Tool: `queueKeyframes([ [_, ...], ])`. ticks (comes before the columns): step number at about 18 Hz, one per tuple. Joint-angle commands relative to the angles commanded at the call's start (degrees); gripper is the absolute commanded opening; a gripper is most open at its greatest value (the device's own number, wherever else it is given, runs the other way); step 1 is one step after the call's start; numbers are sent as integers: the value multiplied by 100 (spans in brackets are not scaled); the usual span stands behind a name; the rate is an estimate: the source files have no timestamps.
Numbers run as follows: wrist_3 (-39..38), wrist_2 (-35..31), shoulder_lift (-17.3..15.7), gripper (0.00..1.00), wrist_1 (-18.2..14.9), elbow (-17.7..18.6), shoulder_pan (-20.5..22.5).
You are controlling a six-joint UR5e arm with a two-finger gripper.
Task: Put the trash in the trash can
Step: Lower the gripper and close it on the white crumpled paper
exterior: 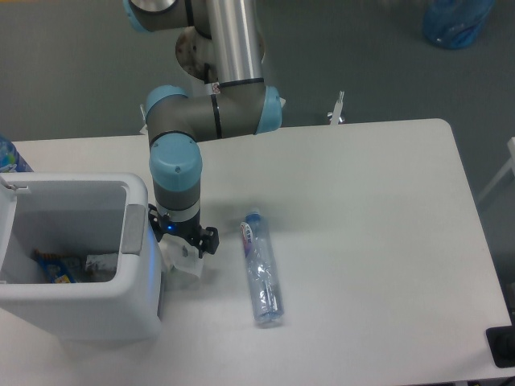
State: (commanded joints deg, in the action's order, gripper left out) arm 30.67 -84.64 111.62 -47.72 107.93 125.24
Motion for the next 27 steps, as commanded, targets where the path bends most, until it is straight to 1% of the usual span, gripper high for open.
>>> queueKeyframes([
  [1,0,-9,9,98,0,0,9],
  [4,0,-44,9,78,9,-9,18],
  [5,0,-122,9,78,9,-9,26],
  [6,0,-219,17,72,9,-17,18],
  [8,0,-272,18,57,0,-9,26],
  [9,0,-281,18,47,0,-9,26],
  [11,0,-351,9,24,0,-9,26],
  [12,0,-386,0,14,0,0,26],
  [13,0,-387,-9,7,0,-9,52],
  [14,9,-378,-35,2,0,-9,79],
  [17,26,-369,-96,0,0,-9,158],
  [19,166,-369,-289,0,-9,0,245],
  [21,552,-369,-544,0,-9,18,290],
  [23,851,-361,-860,0,-52,88,430],
  [26,1072,-247,-1440,1,-114,263,703],
  [27,1081,-107,-1598,1,-114,290,790],
])
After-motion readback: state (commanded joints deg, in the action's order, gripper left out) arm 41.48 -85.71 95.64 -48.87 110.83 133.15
